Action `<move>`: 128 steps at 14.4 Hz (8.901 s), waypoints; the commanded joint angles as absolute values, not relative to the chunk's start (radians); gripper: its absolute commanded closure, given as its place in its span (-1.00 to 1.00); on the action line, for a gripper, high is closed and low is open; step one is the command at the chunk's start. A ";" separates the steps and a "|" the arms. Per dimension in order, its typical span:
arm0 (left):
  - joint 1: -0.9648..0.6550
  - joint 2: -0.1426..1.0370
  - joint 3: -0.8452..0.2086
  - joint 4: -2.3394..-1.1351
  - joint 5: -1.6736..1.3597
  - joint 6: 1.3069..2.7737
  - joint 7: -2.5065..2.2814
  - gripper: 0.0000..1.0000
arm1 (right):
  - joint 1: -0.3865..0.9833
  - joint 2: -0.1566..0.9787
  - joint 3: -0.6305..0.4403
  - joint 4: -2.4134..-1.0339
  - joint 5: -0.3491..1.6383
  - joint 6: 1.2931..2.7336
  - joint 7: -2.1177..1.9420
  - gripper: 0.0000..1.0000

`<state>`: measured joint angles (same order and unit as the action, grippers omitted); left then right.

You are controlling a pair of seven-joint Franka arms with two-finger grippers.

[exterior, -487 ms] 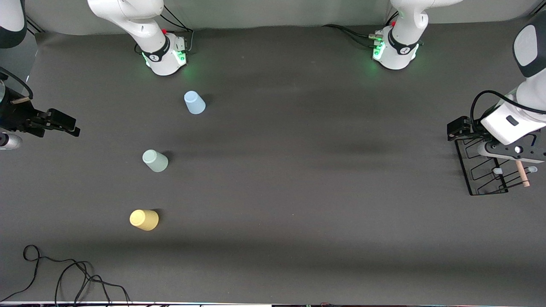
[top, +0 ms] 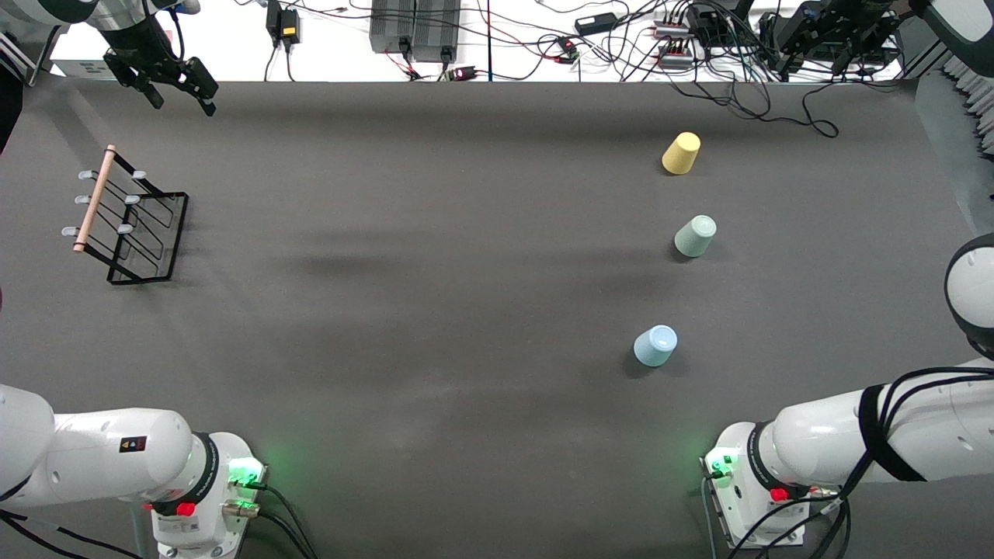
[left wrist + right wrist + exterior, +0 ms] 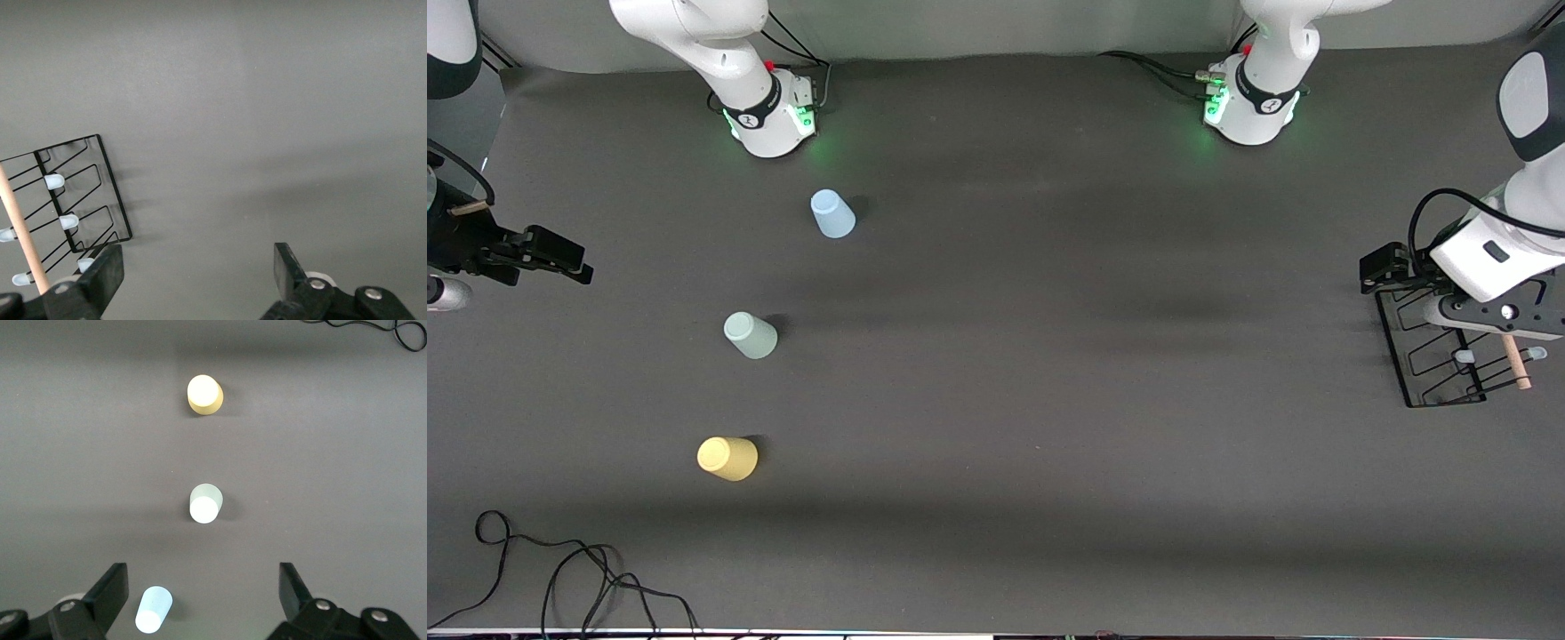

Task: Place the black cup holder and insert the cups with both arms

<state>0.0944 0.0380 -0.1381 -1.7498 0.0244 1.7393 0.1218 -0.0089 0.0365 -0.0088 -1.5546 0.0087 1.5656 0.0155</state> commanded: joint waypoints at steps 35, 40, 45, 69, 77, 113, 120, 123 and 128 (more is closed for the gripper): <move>0.423 0.113 -0.140 -1.713 0.063 1.776 0.544 -0.95 | -0.002 0.031 -0.017 -1.551 0.005 1.565 0.003 -1.00; 0.551 0.237 -0.140 -1.732 0.083 1.908 0.669 -0.92 | -0.002 0.031 -0.017 -1.551 0.005 1.565 0.003 -1.00; 0.578 0.373 -0.138 -1.735 0.094 2.016 0.634 -0.68 | -0.002 0.032 -0.017 -1.551 0.005 1.565 0.003 -1.00; 0.359 0.163 -0.173 -1.659 0.074 1.738 0.327 1.00 | -0.002 0.038 -0.017 -1.551 0.005 1.566 0.003 -1.00; -0.024 0.181 -0.173 -1.560 0.039 1.687 -0.182 1.00 | -0.002 0.037 -0.015 -1.551 0.005 1.566 0.003 -1.00; -0.316 0.480 -0.164 -1.126 -0.014 1.356 -0.392 -1.00 | 0.112 0.195 -0.063 -2.444 0.046 2.689 -0.046 -0.96; -0.019 0.312 -0.164 -1.235 0.057 1.296 -0.060 -0.99 | 0.114 0.112 -0.060 -2.412 0.048 2.573 -0.015 0.50; 0.075 0.295 -0.164 -1.243 0.057 1.324 -0.002 -0.98 | 0.115 -0.009 -0.060 -2.274 0.048 2.258 -0.002 0.52; 0.138 0.168 -0.164 -1.490 0.048 1.526 0.015 -0.95 | 0.117 -0.028 -0.060 -1.863 0.035 1.725 0.101 0.66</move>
